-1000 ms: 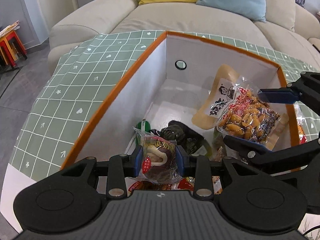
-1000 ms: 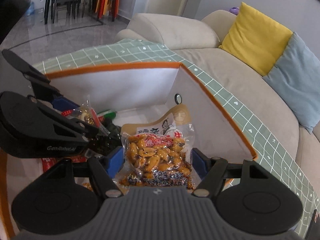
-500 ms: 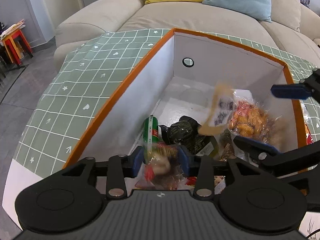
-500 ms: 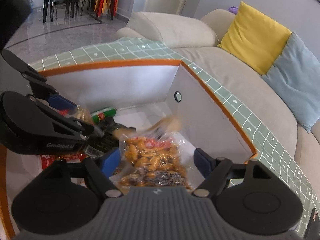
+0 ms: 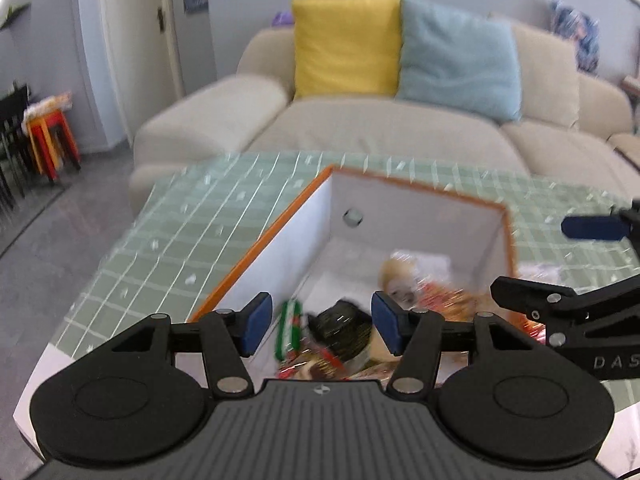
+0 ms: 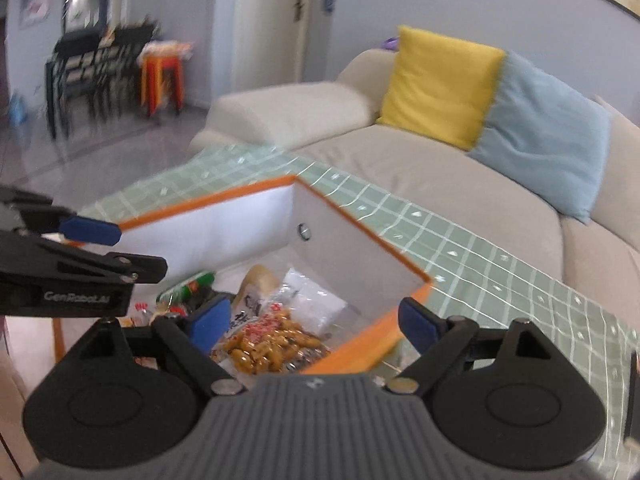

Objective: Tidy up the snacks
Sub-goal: 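Move both tools back over the red packet and white-ball bag on the mat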

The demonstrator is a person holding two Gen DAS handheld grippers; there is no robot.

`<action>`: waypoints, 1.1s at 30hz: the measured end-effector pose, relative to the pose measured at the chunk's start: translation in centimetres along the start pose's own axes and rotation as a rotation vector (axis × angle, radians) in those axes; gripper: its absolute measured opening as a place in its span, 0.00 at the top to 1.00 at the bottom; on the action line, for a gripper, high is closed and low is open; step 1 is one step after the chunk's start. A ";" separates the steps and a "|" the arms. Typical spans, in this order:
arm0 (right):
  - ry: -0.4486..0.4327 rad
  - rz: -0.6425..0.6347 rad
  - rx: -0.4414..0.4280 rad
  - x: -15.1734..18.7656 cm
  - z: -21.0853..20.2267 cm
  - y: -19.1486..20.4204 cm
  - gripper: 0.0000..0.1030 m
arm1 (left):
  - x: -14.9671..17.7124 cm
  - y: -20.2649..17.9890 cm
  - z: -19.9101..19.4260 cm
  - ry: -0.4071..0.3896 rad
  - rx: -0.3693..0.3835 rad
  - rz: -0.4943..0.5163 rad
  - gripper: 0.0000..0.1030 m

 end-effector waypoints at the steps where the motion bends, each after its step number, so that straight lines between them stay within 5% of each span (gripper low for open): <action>1: -0.015 0.028 0.011 0.3 -1.0 -0.6 0.15 | -0.1 -0.4 -0.6 -0.023 0.005 -0.002 0.35; 11: -0.056 0.169 0.111 5.7 -8.3 -4.9 0.15 | 1.0 -6.5 -5.6 -0.139 0.092 0.041 0.35; 22: 0.012 0.281 0.220 12.9 -11.3 -8.2 0.15 | 5.7 -13.2 -4.7 -0.014 0.226 0.106 0.35; 33: 0.079 0.391 0.254 16.5 -9.5 -10.8 0.15 | 8.1 -15.8 -2.4 0.035 0.231 0.142 0.35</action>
Point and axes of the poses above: each gripper's, at about its wrist camera, not at the fingertips, and z roughly the way its jaws point, y to its left, x to its underside, the point moved 7 cm from there along z, roughly the way its jaws point, and after that the axes turned 1 degree about -x, right-handed, at the moved point
